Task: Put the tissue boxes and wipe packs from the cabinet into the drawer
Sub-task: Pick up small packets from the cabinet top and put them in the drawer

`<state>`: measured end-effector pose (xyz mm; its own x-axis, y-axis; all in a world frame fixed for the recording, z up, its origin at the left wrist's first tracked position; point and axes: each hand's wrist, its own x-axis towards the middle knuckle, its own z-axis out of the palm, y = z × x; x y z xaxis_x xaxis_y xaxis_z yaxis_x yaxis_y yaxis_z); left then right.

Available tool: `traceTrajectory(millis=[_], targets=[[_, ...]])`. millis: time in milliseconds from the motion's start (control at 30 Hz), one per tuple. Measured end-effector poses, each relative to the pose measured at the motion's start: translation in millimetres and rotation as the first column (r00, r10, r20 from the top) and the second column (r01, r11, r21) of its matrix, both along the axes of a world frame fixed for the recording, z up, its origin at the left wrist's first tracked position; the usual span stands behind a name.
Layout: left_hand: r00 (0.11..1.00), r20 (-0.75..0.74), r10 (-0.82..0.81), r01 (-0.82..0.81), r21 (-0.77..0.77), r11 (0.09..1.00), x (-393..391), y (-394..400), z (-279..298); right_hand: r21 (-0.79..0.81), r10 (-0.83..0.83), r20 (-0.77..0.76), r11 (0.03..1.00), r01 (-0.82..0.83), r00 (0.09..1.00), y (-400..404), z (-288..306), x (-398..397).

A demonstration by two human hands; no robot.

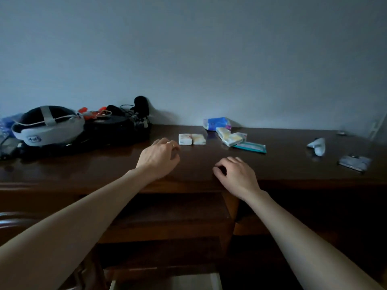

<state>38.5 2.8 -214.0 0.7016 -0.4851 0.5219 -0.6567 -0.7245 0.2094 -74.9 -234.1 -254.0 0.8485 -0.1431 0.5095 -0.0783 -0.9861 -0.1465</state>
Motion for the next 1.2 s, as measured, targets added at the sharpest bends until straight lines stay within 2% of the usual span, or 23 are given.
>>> traceTrajectory(millis=[133, 267, 433, 533, 600, 700, 867, 1033, 1200], targets=[[0.999, -0.038, 0.001, 0.002, 0.073, 0.997, 45.1, -45.4, 3.0, -0.095, -0.026, 0.056, 0.995, 0.031, 0.998, -16.2, 15.6, 29.0], [0.995, -0.093, 0.022, -0.013, 0.101, 0.995, 83.2, -100.8, 4.0, -0.023, -0.075, 0.054, 0.997, 0.076, 0.996, -38.9, 21.3, 54.4], [0.988, -0.131, 0.087, -0.053, 0.238, 0.97, 131.5, -151.9, -15.3, -0.097, -0.249, 0.048, 0.963, 0.253, 0.967, -83.7, 21.0, 100.4], [0.963, -0.238, 0.123, -0.069, 0.221, 0.973, 155.7, -167.0, -25.6, -0.086, -0.348, -0.096, 0.936, 0.341, 0.933, -109.5, 20.0, 127.9], [0.967, -0.22, 0.127, -0.082, 0.2, 0.976, 165.2, -173.9, -24.2, -0.06, -0.362, -0.207, 0.932, 0.358, 0.909, -120.9, 19.5, 144.9], [0.974, -0.169, 0.152, -0.12, 0.184, 0.975, 170.3, -179.0, -22.9, -0.033, -0.35, -0.271, 0.934, 0.355, 0.897, -125.9, 18.4, 157.5], [0.986, -0.148, 0.081, -0.058, 0.15, 0.987, 160.7, -167.0, -22.3, -0.052, -0.298, -0.199, 0.955, 0.293, 0.934, -120.8, 18.6, 150.0], [0.997, -0.06, 0.045, -0.031, 0.224, 0.974, 123.4, -137.1, -22.1, -0.085, -0.228, -0.182, 0.973, 0.215, 0.957, -101.4, 18.8, 129.0], [1.0, -0.015, 0.009, -0.006, 0.185, 0.983, 68.6, -101.4, -19.3, 0.006, -0.107, -0.177, 0.994, 0.11, 0.978, -59.8, 20.5, 86.8]])
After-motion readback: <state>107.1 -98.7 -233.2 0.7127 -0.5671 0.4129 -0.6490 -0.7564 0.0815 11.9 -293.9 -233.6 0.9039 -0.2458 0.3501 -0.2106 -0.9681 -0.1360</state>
